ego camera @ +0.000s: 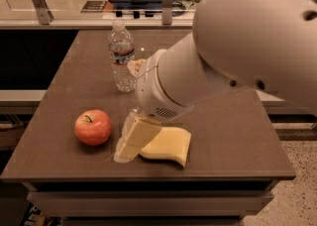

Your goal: Pick apple

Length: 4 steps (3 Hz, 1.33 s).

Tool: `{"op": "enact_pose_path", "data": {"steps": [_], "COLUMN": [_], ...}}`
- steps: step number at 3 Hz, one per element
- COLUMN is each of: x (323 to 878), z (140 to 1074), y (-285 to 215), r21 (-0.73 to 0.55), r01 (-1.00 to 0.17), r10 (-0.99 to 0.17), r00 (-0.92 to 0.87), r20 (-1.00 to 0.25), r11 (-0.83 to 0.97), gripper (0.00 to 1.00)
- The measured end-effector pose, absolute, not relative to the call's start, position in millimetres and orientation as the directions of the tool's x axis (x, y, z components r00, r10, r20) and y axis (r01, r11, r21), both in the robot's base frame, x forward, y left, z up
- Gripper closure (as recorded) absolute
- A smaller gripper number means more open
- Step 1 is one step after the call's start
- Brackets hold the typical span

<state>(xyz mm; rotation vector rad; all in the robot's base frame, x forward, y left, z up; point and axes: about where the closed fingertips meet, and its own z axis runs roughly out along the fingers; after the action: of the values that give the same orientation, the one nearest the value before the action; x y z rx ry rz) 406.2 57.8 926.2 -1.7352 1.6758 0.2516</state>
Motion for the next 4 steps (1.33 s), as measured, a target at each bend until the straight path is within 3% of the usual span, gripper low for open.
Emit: {"op": "enact_pose_path", "data": {"steps": [4], "x": [409.1], "z": [870.8], "y": [100.4], "r21": [-0.236], "r01": [-0.963], "r10": [-0.656], "r00": [0.093], "r20": [-0.749], "r11": [0.132], "gripper": [0.0]}}
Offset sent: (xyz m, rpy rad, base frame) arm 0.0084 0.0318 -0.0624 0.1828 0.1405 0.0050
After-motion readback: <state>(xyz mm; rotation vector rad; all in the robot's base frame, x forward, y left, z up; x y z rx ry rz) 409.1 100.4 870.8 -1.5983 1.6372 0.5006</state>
